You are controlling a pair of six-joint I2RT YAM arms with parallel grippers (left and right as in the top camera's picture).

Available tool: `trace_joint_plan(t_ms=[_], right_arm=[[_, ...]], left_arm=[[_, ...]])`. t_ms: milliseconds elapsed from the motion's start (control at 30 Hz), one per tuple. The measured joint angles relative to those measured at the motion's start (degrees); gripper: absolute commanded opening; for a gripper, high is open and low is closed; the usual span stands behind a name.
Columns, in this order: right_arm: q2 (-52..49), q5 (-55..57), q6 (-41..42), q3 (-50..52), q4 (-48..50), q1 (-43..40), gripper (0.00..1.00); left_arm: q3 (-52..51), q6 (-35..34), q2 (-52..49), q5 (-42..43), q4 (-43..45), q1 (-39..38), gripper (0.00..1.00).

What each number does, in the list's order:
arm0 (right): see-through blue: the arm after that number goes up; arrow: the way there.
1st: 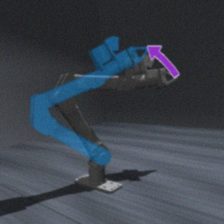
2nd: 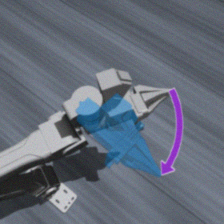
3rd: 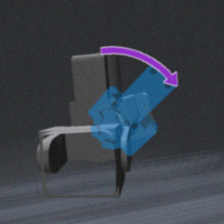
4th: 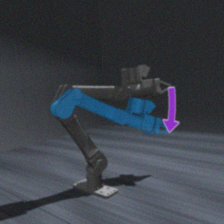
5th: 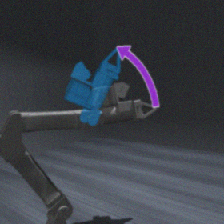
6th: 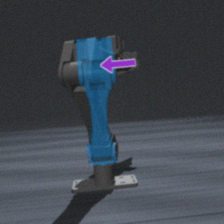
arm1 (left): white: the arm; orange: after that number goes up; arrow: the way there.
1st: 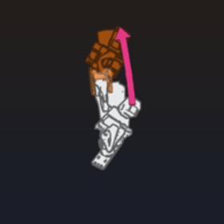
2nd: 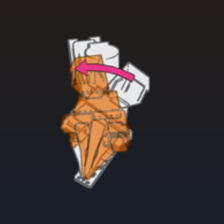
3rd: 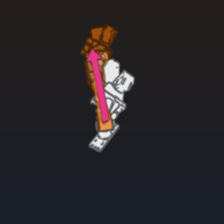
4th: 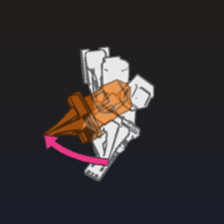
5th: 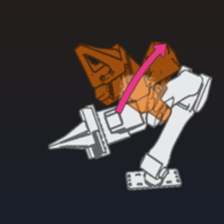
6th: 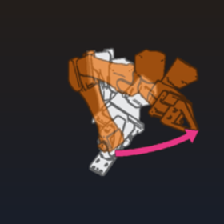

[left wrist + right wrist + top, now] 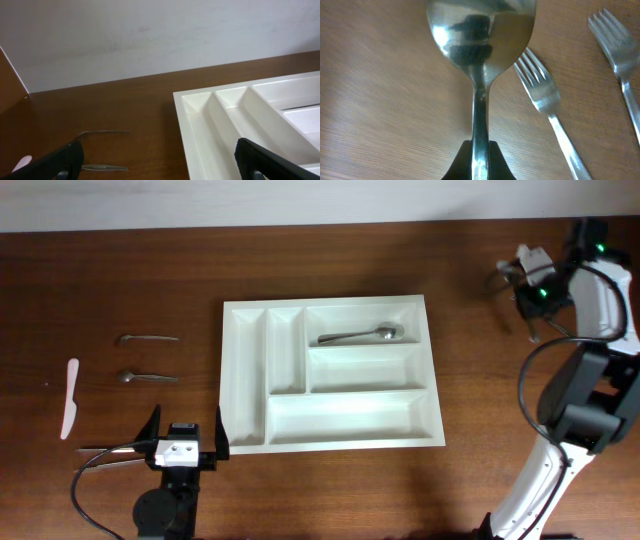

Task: Pack container
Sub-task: 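Carry the spoon with the right gripper over the top-right compartment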

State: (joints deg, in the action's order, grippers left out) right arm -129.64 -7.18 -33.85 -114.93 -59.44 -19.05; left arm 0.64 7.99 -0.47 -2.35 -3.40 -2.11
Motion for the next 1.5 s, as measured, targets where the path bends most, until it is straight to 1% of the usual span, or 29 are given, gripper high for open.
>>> trace_joint_plan(t_ms=[167, 233, 367, 467, 600, 767, 1067, 1300, 1500], right_arm=[[0.0, -3.3, 14.3, -5.2, -0.9, 5.8, 0.04], [0.0, -4.4, 19.6, -5.9, -0.5, 7.8, 0.04], [0.0, -5.9, 33.2, -6.0, -0.4, 12.3, 0.04], [0.0, -6.5, 44.5, -6.0, -0.3, 15.5, 0.04], [0.0, -7.0, 61.5, -6.0, -0.2, 19.0, 0.04], [0.0, -6.8, 79.4, -6.0, 1.4, 23.0, 0.04], [0.0, -1.7, 107.0, -6.0, -0.3, 31.4, 0.04], [0.0, 4.0, 123.6, -6.0, -3.7, 36.3, 0.04], [0.0, 5.5, 132.1, -5.8, -3.8, 37.0, 0.04]], left_arm=[[0.0, 0.0, 0.0, 0.0, -0.2, 0.0, 0.99], [0.0, 0.0, 0.0, 0.0, -0.5, 0.0, 0.99], [0.0, 0.0, 0.0, 0.0, -0.9, 0.0, 0.99], [0.0, 0.0, 0.0, 0.0, -0.9, 0.0, 0.99], [0.0, 0.0, 0.0, 0.0, -1.0, 0.0, 0.99], [0.0, 0.0, 0.0, 0.0, -1.0, 0.0, 0.99], [0.0, 0.0, 0.0, 0.0, -1.0, 0.0, 0.99], [0.0, 0.0, 0.0, 0.0, -1.0, 0.0, 0.99], [0.0, 0.0, 0.0, 0.0, -1.0, 0.0, 0.99]])
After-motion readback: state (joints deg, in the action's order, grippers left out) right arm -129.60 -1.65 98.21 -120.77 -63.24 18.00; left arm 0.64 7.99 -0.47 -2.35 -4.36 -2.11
